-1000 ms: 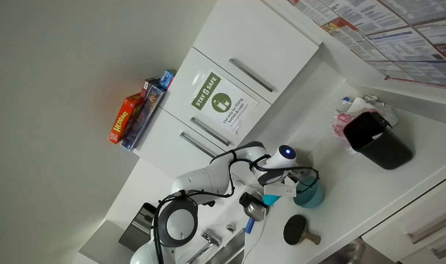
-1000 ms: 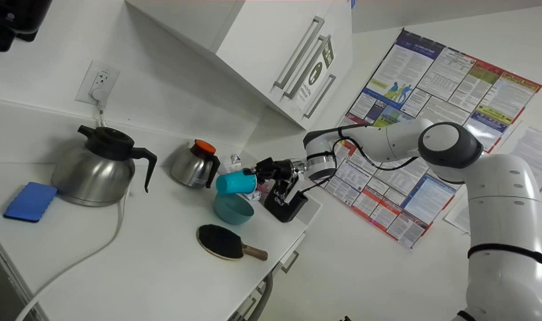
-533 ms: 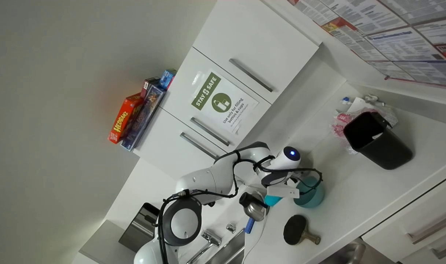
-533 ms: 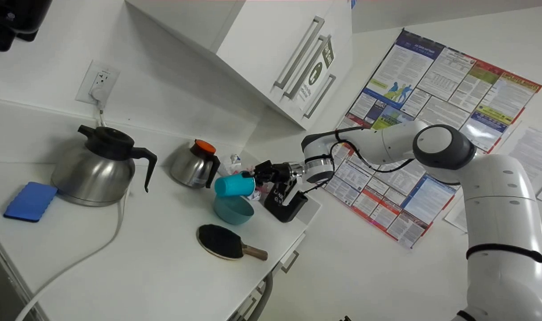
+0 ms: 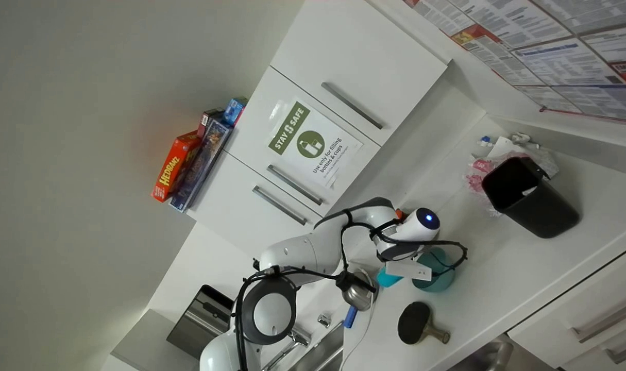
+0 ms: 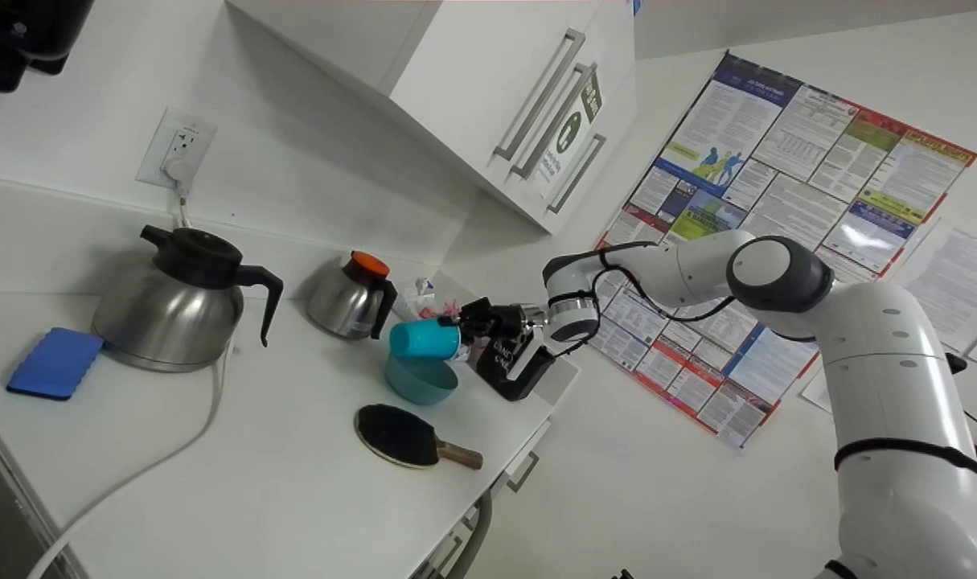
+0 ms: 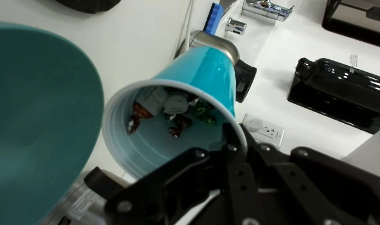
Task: Put the white object in the open drawer and close the drawer, pour the contents of the blue cup into the blue bowl
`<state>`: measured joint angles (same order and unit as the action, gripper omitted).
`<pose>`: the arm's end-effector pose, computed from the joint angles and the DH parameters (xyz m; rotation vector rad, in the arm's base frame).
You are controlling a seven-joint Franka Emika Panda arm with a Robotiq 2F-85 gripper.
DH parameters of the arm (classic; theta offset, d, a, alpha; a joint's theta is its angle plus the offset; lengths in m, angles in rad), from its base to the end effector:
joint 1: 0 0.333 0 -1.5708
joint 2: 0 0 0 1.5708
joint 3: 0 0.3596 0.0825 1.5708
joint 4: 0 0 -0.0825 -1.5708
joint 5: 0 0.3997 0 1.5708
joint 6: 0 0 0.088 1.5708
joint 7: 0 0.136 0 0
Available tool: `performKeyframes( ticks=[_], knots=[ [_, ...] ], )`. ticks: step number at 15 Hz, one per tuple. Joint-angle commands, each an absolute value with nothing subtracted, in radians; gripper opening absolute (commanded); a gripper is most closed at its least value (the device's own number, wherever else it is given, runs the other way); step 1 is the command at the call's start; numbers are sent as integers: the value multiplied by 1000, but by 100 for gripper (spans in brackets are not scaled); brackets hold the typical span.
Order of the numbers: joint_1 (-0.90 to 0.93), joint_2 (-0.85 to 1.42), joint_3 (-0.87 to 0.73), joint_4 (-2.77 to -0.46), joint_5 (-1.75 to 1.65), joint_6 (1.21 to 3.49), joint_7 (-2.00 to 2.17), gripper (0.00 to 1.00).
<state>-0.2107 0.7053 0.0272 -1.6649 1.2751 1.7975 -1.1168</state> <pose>0.6996 -0.0227 0.2200 -1.9240 -0.1959 -0.3238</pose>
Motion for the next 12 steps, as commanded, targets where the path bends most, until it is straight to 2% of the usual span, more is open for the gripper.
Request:
performKeyframes(
  ticks=[1,12],
  knots=[
    [-257,782,20,-1579,1324,1673,-1142,1],
    [-335,967,15,-1401,1469,1377,-1131,1]
  ],
)
